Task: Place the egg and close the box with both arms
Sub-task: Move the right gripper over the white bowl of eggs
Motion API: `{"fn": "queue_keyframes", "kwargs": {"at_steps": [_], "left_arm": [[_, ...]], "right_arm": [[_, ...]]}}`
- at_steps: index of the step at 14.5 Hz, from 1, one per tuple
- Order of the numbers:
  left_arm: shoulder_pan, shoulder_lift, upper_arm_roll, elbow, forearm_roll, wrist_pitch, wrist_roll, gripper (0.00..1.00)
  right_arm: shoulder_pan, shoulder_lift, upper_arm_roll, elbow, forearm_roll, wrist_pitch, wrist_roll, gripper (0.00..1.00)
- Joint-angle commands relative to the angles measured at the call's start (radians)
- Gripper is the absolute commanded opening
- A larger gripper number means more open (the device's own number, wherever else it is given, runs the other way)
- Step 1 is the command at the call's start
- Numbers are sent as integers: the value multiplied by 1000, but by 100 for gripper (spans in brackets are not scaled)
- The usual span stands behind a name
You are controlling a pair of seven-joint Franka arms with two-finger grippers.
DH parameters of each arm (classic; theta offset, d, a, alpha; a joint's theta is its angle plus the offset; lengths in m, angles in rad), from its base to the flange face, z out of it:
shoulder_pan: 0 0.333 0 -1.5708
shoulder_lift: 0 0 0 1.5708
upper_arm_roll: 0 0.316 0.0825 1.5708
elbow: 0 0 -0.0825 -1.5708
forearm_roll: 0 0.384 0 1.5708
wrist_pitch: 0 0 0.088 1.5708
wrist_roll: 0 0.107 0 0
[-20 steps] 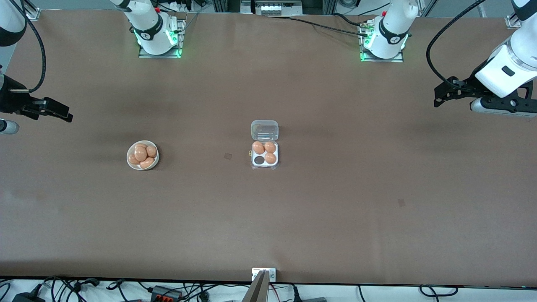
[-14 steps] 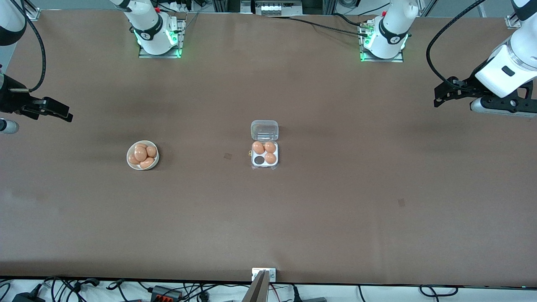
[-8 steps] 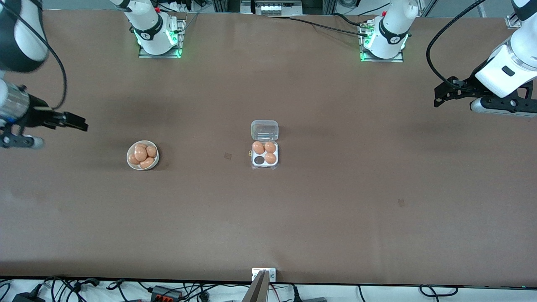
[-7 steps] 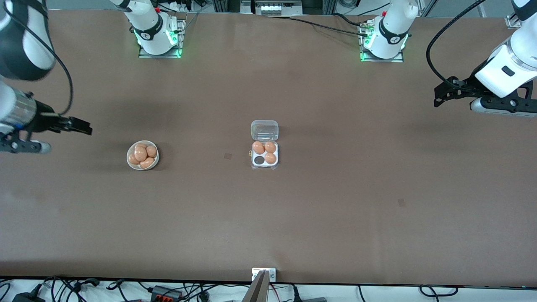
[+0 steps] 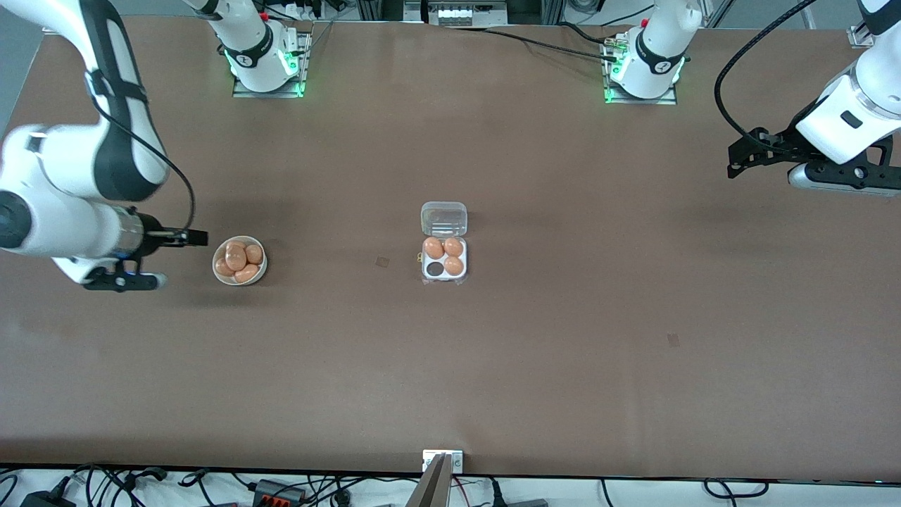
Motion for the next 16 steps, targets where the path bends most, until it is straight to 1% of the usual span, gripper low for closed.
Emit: {"fn": "queue_keyframes", "kwargs": {"at_steps": [1, 4, 7, 11, 13, 16], "left_arm": [[1, 16, 0, 30, 17, -21, 14, 100], [2, 16, 2, 30, 17, -23, 16, 100], [2, 17, 6, 30, 17, -24, 16, 100], [2, 17, 6, 30, 17, -24, 16, 100], [2, 17, 6, 30, 15, -24, 16, 100], [1, 17, 6, 30, 17, -24, 16, 100]], "right_arm": [[4, 51, 0, 3, -2, 51, 12, 100], [4, 102, 0, 2, 3, 82, 15, 100], [7, 134, 0, 3, 73, 91, 15, 100], [10, 168, 0, 2, 76, 91, 17, 99], [16, 169, 0, 3, 78, 88, 17, 95], [28, 174, 0, 6, 78, 88, 17, 79]]}}
